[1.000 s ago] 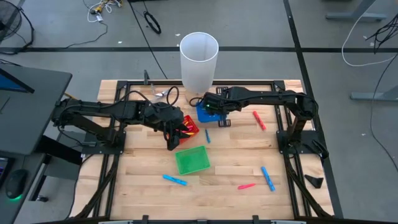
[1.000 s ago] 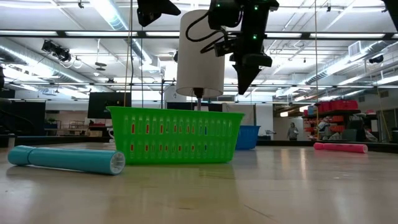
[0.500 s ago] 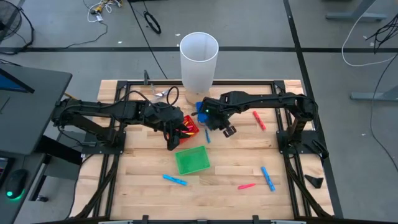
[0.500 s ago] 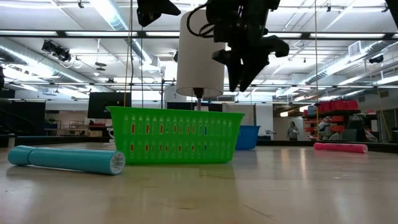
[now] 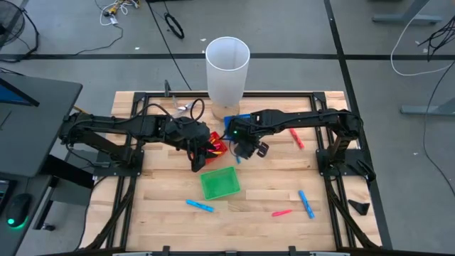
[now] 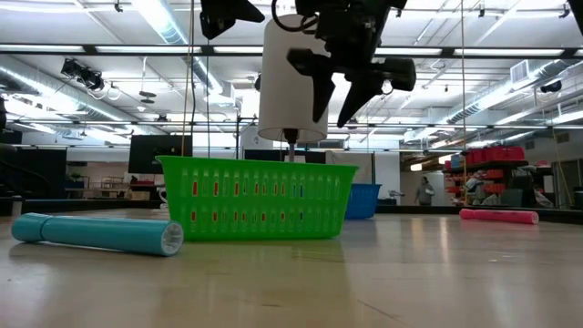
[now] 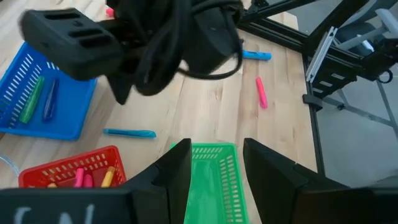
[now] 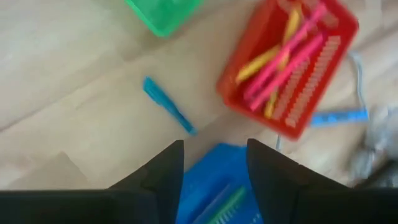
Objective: Pick & Place Markers
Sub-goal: Put the blue pen into the blue bin, then put the pink pen into the blue bin
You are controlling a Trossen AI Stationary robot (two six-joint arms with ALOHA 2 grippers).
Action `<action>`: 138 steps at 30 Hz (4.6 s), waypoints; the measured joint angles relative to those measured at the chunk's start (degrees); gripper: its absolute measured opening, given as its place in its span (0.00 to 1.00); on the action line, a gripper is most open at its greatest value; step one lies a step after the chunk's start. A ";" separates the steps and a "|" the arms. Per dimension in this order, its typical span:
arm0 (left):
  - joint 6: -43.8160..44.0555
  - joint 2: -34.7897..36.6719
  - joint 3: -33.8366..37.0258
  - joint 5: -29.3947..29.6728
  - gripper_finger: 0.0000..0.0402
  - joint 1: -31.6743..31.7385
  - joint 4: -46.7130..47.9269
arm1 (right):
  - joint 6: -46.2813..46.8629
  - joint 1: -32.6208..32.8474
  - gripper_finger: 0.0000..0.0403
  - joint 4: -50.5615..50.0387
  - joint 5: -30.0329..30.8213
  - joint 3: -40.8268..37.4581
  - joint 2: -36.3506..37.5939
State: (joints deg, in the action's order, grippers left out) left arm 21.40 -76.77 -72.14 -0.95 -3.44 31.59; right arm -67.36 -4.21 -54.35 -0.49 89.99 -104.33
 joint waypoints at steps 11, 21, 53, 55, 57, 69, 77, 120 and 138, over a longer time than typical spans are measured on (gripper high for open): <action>0.47 -0.06 -0.07 0.01 0.38 -0.02 -0.32 | -7.47 -0.62 0.44 10.07 -4.33 -6.67 -3.20; -0.15 -0.04 -0.07 0.02 0.38 -0.02 -0.48 | -11.86 -0.85 0.44 13.08 -1.62 -8.76 -12.38; -1.70 -0.04 -0.07 0.00 0.38 0.14 0.22 | 2.71 -2.60 0.05 6.78 -9.62 -8.69 -14.36; -1.70 -0.04 -0.07 -0.02 0.38 0.42 0.20 | 5.07 -2.06 0.04 5.79 -9.42 -8.82 -13.92; -1.70 -0.04 -0.04 0.00 0.38 0.76 0.20 | 7.28 -1.59 0.04 5.43 -9.44 -8.95 -13.29; -3.20 -0.02 0.02 0.31 0.38 1.42 0.24 | 15.19 -1.48 0.04 0.50 -8.43 -8.88 -9.64; -2.96 0.02 0.02 0.37 0.38 1.40 0.09 | 15.71 -4.05 0.04 1.16 -3.27 -8.82 -5.09; -2.59 0.02 0.02 -1.88 0.38 1.38 1.46 | 20.40 -13.37 0.39 14.35 8.46 -8.68 -2.34; -2.53 0.00 0.02 -1.88 0.38 1.33 1.46 | 40.78 -9.57 0.40 7.84 12.37 -8.63 1.99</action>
State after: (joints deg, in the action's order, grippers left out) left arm 18.87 -76.77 -72.12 -2.83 -2.11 33.06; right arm -26.58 -13.78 -46.51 11.88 81.36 -102.34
